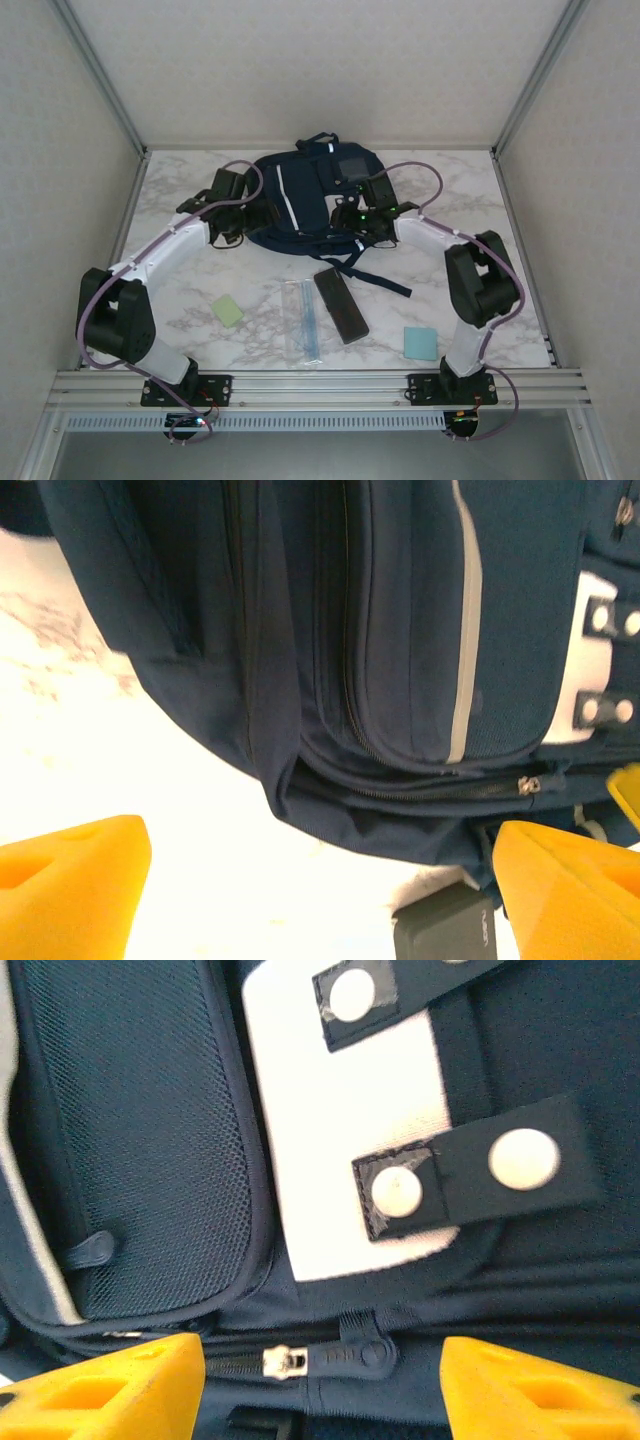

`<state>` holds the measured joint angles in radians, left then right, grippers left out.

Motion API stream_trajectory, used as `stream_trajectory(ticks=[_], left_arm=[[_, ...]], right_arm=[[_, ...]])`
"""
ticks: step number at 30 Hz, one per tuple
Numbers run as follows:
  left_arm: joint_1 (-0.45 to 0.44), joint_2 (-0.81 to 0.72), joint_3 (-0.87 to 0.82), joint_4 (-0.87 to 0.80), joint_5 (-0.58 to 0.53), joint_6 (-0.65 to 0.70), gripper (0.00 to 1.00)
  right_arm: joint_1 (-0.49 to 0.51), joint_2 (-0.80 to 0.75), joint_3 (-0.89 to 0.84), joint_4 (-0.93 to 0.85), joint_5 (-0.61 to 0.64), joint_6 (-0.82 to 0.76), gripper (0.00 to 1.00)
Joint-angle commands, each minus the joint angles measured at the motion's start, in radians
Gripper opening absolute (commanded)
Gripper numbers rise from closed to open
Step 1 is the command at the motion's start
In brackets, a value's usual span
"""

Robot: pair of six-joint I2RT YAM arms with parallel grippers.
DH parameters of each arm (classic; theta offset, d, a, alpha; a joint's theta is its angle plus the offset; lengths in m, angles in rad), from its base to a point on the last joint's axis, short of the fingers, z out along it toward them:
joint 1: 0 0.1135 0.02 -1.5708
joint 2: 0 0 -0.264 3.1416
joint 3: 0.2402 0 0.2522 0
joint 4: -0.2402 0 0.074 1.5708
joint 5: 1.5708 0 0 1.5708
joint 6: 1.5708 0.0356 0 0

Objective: Pack books, pencil case, and school supplies into a backpack

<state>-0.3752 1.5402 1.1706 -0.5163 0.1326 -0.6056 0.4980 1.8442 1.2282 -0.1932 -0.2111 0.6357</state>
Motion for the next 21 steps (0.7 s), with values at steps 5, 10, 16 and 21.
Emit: stream_trajectory(ticks=[5, 10, 16, 21], left_arm=[[-0.045, -0.015, -0.02, 0.009, 0.035, -0.027, 0.88], [-0.051, -0.022, -0.022, 0.011, 0.036, -0.023, 0.88], [-0.051, -0.03, -0.027, 0.019, 0.003, -0.019, 0.89], [-0.05, -0.011, -0.023, 0.03, -0.005, -0.016, 0.89]], right_arm=[[0.021, 0.128, 0.054, 0.047, -0.027, 0.034, 0.7], [0.037, 0.165, 0.064, 0.086, -0.09, 0.068, 0.73], [0.07, 0.09, 0.018, 0.172, -0.219, 0.144, 0.73], [0.083, 0.058, -0.012, 0.23, -0.295, 0.207, 0.73]])
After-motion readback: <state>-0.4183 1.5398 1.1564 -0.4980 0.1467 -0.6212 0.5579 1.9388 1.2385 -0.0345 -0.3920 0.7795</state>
